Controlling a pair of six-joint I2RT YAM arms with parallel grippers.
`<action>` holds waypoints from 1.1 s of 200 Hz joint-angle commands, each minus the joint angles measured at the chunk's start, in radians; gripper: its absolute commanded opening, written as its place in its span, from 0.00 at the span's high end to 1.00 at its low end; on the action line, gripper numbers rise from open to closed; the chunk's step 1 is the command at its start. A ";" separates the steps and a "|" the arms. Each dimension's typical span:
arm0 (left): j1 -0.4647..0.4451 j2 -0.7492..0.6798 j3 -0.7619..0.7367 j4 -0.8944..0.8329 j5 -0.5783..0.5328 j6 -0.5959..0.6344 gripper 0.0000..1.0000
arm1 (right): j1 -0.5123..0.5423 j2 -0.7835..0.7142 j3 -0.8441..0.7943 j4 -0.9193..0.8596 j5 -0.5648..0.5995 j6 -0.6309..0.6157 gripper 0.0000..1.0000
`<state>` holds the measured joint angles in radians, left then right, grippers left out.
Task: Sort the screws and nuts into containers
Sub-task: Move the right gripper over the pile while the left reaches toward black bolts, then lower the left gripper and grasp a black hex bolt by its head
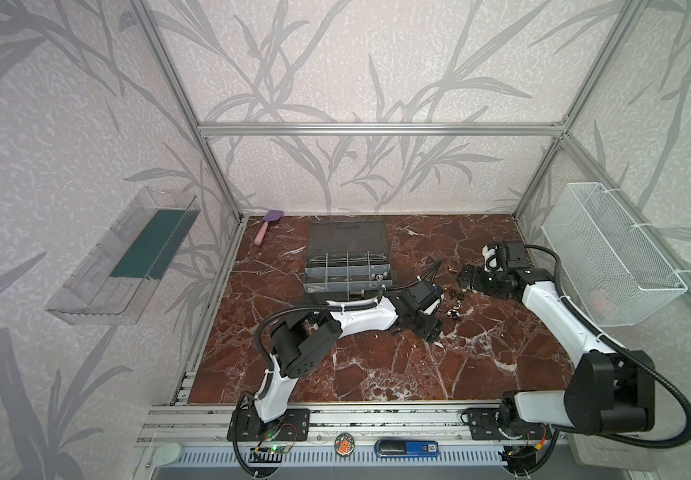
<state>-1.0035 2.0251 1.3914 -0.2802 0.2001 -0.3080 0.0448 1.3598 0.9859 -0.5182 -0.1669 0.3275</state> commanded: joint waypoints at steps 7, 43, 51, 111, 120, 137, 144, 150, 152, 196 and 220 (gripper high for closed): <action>-0.005 0.012 -0.004 -0.021 0.002 0.003 0.27 | -0.005 -0.010 -0.016 0.017 -0.024 0.010 0.01; -0.012 0.044 0.005 -0.014 0.022 0.009 0.37 | -0.005 -0.007 -0.020 0.026 -0.038 0.014 0.01; -0.013 0.054 0.013 -0.017 0.026 0.010 0.41 | -0.004 -0.007 -0.020 0.025 -0.039 0.015 0.01; -0.014 0.097 0.031 -0.023 0.028 0.015 0.49 | -0.013 -0.018 -0.026 0.024 -0.036 0.013 0.01; -0.014 0.104 0.032 -0.020 0.033 0.015 0.54 | -0.014 -0.018 -0.027 0.026 -0.036 0.014 0.01; -0.016 0.109 0.033 -0.029 0.037 0.019 0.58 | -0.014 -0.018 -0.028 0.027 -0.039 0.016 0.01; -0.019 0.110 0.030 -0.033 0.035 0.022 0.60 | -0.016 -0.018 -0.030 0.028 -0.041 0.017 0.01; -0.021 0.109 0.028 -0.038 0.032 0.028 0.61 | -0.015 -0.018 -0.030 0.030 -0.040 0.018 0.01; -0.020 0.109 0.028 -0.041 0.030 0.029 0.61 | -0.016 -0.018 -0.030 0.030 -0.040 0.018 0.01; -0.026 0.098 0.006 -0.078 0.001 0.049 0.71 | -0.017 -0.014 -0.039 0.040 -0.047 0.021 0.01; -0.023 0.068 -0.012 -0.080 0.007 0.031 0.78 | -0.019 -0.012 -0.039 0.042 -0.052 0.022 0.01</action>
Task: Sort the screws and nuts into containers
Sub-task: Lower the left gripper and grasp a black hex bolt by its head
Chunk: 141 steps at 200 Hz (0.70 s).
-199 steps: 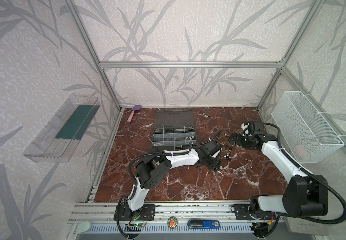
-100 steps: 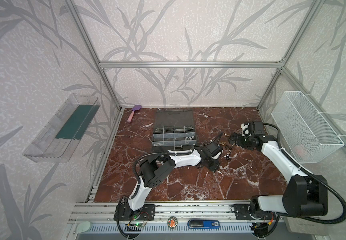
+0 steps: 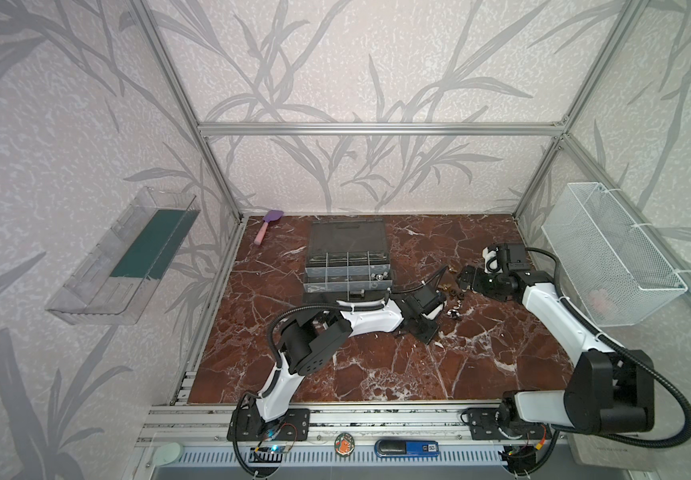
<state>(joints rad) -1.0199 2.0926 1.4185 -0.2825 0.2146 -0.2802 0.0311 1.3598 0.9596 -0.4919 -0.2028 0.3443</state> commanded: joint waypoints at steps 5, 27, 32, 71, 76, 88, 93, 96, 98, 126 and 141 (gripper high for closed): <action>-0.004 -0.010 -0.045 -0.072 -0.006 -0.002 0.78 | -0.005 -0.012 -0.013 0.016 -0.017 0.006 0.01; 0.009 -0.051 -0.065 -0.057 0.004 -0.022 0.82 | -0.005 -0.007 -0.010 0.022 -0.033 0.006 0.01; 0.013 -0.058 -0.066 -0.055 0.007 -0.026 0.83 | -0.005 -0.005 -0.009 0.021 -0.038 0.004 0.01; 0.061 -0.141 -0.093 -0.041 0.053 -0.074 0.84 | -0.005 0.002 -0.012 0.034 -0.070 0.014 0.01; 0.070 -0.154 -0.096 -0.040 0.061 -0.081 0.84 | -0.005 0.003 -0.013 0.038 -0.076 0.017 0.01; 0.092 -0.190 -0.103 -0.037 0.075 -0.096 0.84 | -0.004 0.008 -0.015 0.047 -0.093 0.022 0.01; 0.102 -0.205 -0.105 -0.038 0.077 -0.099 0.84 | -0.003 0.011 -0.015 0.048 -0.099 0.023 0.01; 0.107 -0.212 -0.105 -0.041 0.077 -0.100 0.84 | -0.003 0.013 -0.015 0.051 -0.102 0.025 0.01; 0.111 -0.220 -0.105 -0.044 0.076 -0.101 0.84 | -0.003 0.014 -0.015 0.052 -0.103 0.027 0.01; 0.187 -0.296 -0.099 -0.090 0.099 -0.122 0.84 | 0.015 0.025 -0.013 0.075 -0.108 0.042 0.01; 0.227 -0.341 -0.102 -0.121 0.090 -0.118 0.84 | 0.042 0.034 0.001 0.079 -0.097 0.046 0.01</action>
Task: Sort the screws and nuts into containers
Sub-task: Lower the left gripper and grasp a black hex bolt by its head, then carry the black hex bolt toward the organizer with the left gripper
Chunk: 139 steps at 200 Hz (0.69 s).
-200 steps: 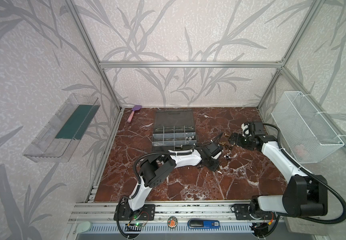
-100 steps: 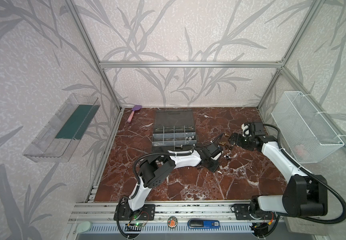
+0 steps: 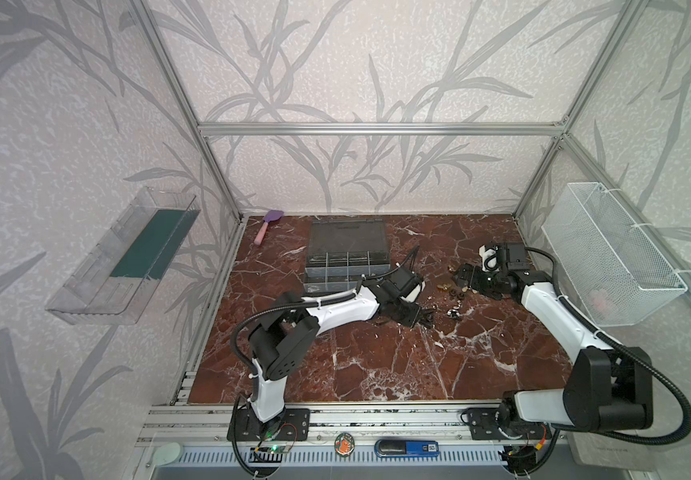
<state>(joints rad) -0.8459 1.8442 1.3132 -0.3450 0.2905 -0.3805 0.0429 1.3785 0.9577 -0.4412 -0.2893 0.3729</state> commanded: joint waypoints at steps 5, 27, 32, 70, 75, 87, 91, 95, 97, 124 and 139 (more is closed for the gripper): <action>0.065 -0.110 0.002 -0.073 0.005 -0.011 0.84 | 0.042 0.018 0.008 0.028 -0.004 0.015 0.01; 0.118 -0.178 0.000 -0.142 -0.030 0.017 0.84 | 0.101 0.038 0.038 0.027 0.032 0.006 0.01; 0.132 -0.191 -0.002 -0.156 -0.038 0.013 0.84 | 0.115 0.044 0.045 0.028 0.037 0.006 0.01; 0.240 -0.315 -0.074 -0.224 -0.142 -0.001 0.84 | 0.205 0.109 0.095 0.034 0.065 0.011 0.01; 0.255 -0.330 -0.088 -0.230 -0.156 -0.001 0.84 | 0.214 0.118 0.100 0.035 0.065 0.012 0.01; 0.296 -0.364 -0.116 -0.244 -0.168 -0.001 0.84 | 0.234 0.140 0.115 0.038 0.067 0.015 0.01; 0.310 -0.373 -0.126 -0.249 -0.173 -0.001 0.84 | 0.239 0.146 0.119 0.039 0.067 0.015 0.01; 0.323 -0.381 -0.134 -0.255 -0.177 -0.003 0.84 | 0.244 0.151 0.120 0.038 0.065 0.017 0.01; 0.330 -0.386 -0.139 -0.258 -0.180 -0.004 0.84 | 0.249 0.156 0.125 0.040 0.065 0.017 0.01; 0.397 -0.416 -0.203 -0.270 -0.199 -0.020 0.84 | 0.282 0.180 0.150 0.040 0.077 0.015 0.01; 0.433 -0.405 -0.231 -0.270 -0.195 -0.027 0.84 | 0.301 0.187 0.160 0.039 0.084 0.011 0.01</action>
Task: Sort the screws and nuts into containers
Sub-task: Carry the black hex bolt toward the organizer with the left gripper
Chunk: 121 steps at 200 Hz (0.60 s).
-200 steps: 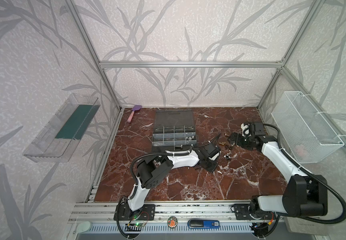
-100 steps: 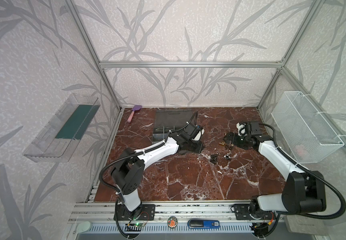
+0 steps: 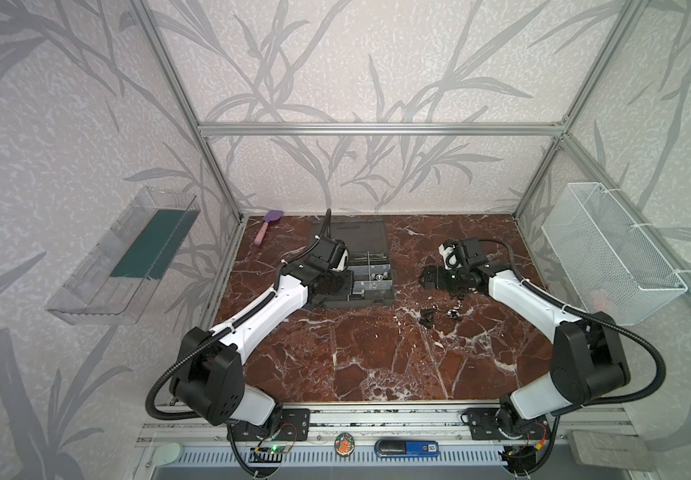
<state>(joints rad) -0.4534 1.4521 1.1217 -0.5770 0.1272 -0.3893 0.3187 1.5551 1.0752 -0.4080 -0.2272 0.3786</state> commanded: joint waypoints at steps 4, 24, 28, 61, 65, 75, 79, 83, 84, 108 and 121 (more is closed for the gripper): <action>0.048 -0.007 -0.045 -0.037 -0.034 -0.021 0.84 | 0.030 0.012 0.044 0.007 0.023 0.005 0.01; 0.086 0.030 -0.047 -0.046 -0.044 -0.026 0.84 | 0.056 0.015 0.053 0.000 0.034 -0.005 0.01; 0.092 0.039 -0.042 -0.050 -0.042 -0.025 0.84 | 0.061 0.016 0.054 0.001 0.035 -0.008 0.01; 0.120 0.123 0.017 -0.119 -0.041 -0.002 0.84 | 0.101 -0.004 0.046 0.030 0.009 -0.057 0.01; 0.123 0.129 0.017 -0.120 -0.039 -0.002 0.84 | 0.108 -0.010 0.042 0.040 0.003 -0.065 0.01; 0.132 0.138 0.007 -0.111 -0.033 -0.006 0.84 | 0.122 -0.026 0.031 0.066 -0.004 -0.076 0.01; 0.135 0.141 0.003 -0.108 -0.033 -0.008 0.84 | 0.130 -0.034 0.022 0.081 -0.008 -0.078 0.01; 0.137 0.143 0.000 -0.105 -0.032 -0.008 0.84 | 0.135 -0.041 0.018 0.094 -0.014 -0.079 0.01; 0.137 0.143 0.000 -0.105 -0.033 -0.008 0.84 | 0.136 -0.043 0.017 0.097 -0.016 -0.079 0.01; 0.149 0.153 0.009 -0.113 -0.057 0.003 0.84 | 0.163 -0.058 0.000 0.155 -0.062 -0.091 0.01; 0.159 0.149 0.009 -0.112 -0.072 0.007 0.84 | 0.183 -0.056 0.003 0.168 -0.072 -0.107 0.01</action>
<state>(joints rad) -0.3119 1.6047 1.1027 -0.6632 0.0967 -0.3958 0.4706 1.5307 1.0882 -0.3168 -0.2512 0.3141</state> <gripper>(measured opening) 0.195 0.992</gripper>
